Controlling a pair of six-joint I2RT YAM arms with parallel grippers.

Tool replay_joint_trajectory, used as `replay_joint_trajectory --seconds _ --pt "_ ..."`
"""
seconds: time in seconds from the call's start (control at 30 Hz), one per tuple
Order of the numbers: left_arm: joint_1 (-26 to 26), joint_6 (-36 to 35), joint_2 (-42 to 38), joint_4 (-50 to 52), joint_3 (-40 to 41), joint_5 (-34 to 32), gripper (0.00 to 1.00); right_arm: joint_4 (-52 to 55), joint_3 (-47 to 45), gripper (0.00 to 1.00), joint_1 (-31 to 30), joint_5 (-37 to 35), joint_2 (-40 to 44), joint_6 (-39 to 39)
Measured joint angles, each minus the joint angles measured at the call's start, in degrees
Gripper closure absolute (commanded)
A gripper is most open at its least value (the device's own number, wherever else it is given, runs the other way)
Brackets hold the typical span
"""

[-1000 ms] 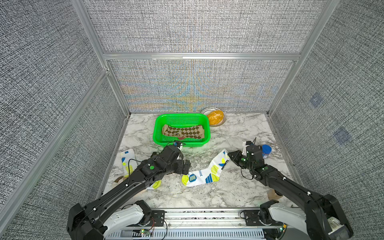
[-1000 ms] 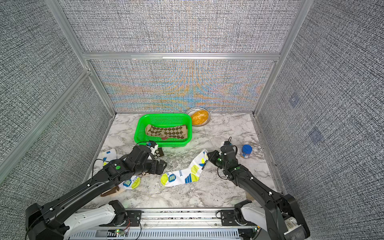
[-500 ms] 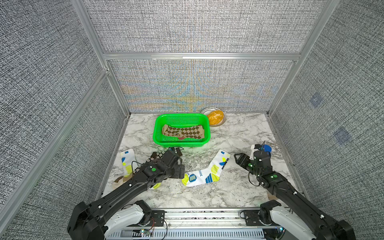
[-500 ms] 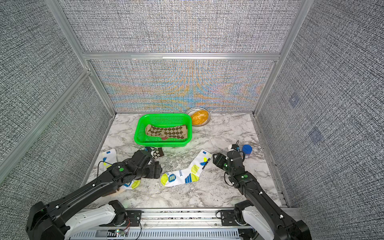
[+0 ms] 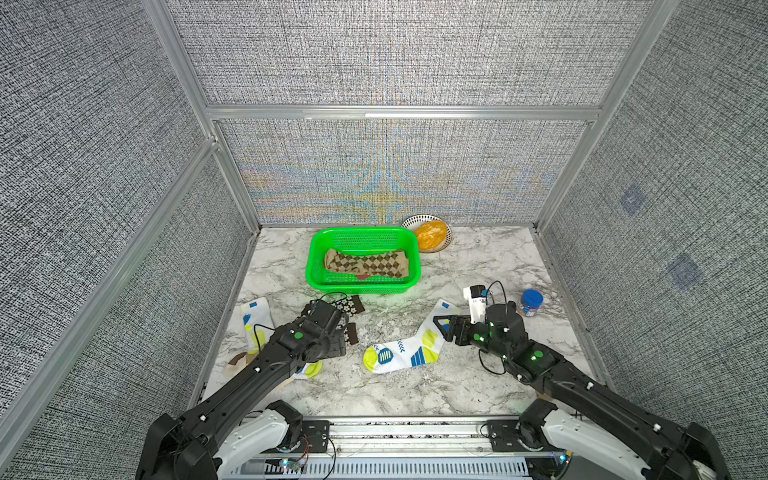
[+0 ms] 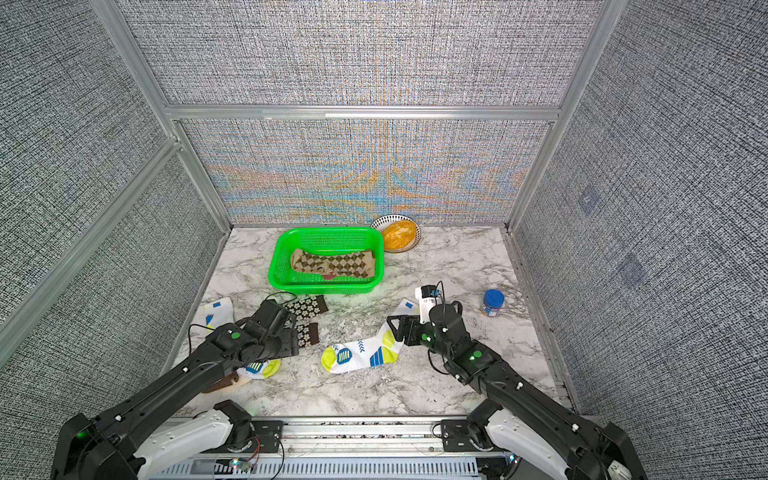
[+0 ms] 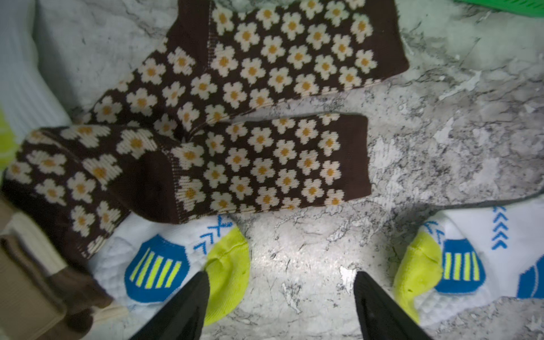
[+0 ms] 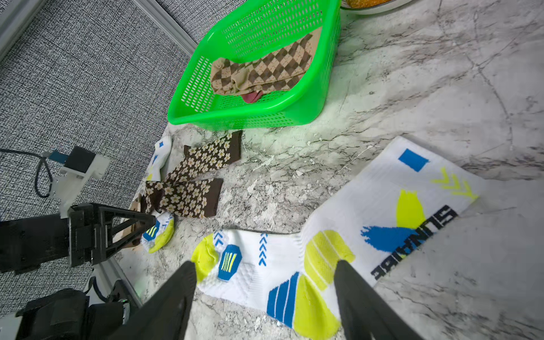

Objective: Place the socks together as a pair
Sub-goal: Pick up the sock at the center of the board.

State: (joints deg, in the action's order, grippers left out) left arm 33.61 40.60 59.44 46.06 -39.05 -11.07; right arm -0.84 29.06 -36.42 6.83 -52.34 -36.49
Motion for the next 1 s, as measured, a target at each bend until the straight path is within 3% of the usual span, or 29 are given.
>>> replay_joint_trajectory --seconds 0.17,0.33,0.47,0.57,0.6,0.7,1.0 --pt "0.0 2.3 4.9 2.0 1.0 -2.1 0.22 -0.6 2.5 0.24 -0.1 1.1 -2.3 1.2" --pt "-0.1 3.8 9.6 1.9 2.7 -4.3 0.33 -1.2 3.5 0.24 -0.2 1.8 -2.3 2.5" --pt "-0.7 4.0 12.7 0.4 3.0 -5.3 0.51 -1.6 3.6 0.24 -0.2 2.4 -2.4 3.2" --pt "-1.1 4.0 14.0 -0.6 3.8 -5.2 0.72 -1.7 4.0 0.24 -0.2 2.6 -2.6 3.4" --pt "-1.2 4.0 14.3 -0.7 3.8 -5.3 0.83 -2.1 4.0 0.24 -0.2 2.6 -2.6 3.4" --pt "-1.4 2.9 14.6 -1.0 2.8 -5.4 0.97 -2.4 4.0 0.24 -0.2 2.7 -2.6 3.4" --pt "-1.5 -0.1 5.4 3.9 -8.3 -5.7 1.0 -2.6 4.6 0.24 -0.1 2.8 -1.3 3.4"
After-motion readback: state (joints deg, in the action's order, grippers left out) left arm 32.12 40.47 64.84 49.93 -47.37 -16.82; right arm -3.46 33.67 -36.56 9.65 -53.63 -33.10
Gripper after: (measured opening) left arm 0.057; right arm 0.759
